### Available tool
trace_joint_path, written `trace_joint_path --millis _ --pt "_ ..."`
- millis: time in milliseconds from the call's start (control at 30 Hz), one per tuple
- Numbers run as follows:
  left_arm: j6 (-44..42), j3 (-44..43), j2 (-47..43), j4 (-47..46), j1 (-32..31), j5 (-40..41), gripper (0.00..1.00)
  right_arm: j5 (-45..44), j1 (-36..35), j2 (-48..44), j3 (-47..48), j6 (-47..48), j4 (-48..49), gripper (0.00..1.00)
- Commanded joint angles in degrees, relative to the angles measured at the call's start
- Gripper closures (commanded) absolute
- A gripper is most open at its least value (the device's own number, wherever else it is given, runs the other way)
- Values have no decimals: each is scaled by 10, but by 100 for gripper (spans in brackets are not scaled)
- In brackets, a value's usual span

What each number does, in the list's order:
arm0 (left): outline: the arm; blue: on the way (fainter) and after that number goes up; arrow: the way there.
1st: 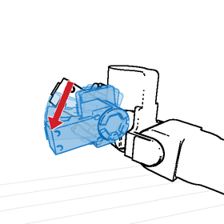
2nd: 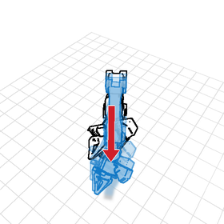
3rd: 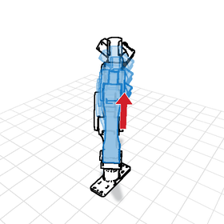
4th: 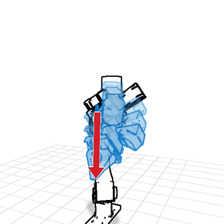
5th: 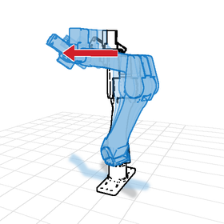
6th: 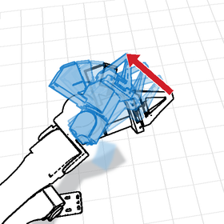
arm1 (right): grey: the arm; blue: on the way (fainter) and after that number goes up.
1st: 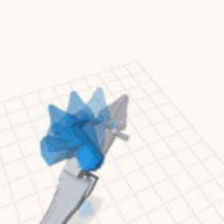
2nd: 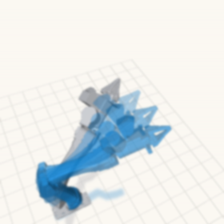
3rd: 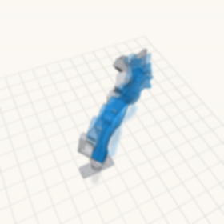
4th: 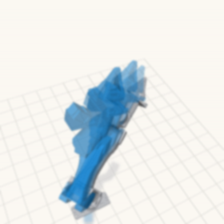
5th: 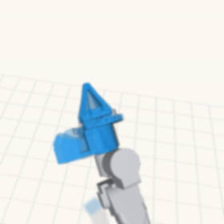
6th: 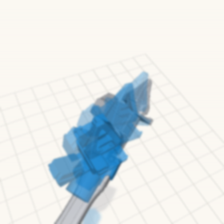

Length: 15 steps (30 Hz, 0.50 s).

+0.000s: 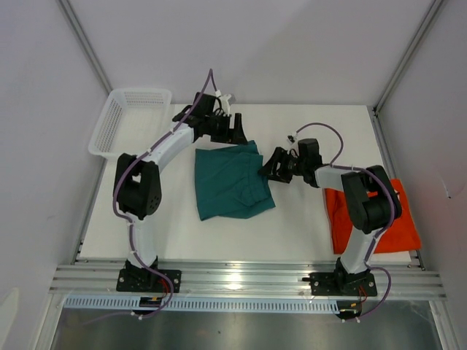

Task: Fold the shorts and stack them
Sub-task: Fold the shorts

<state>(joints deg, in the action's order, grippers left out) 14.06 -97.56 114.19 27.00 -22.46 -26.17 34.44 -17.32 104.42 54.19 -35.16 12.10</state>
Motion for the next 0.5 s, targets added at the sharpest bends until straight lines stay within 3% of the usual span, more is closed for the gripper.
trace_joint_path --millis 0,300,467 --pt "-47 -54 28 -21 7 -69 18 28 11 26 22 -17 88 34" --pt "-52 -96 103 -16 13 -107 18 32 11 81 46 -34 122 34" --pt "-51 -96 126 -27 13 -133 27 40 11 83 37 -47 164 36"
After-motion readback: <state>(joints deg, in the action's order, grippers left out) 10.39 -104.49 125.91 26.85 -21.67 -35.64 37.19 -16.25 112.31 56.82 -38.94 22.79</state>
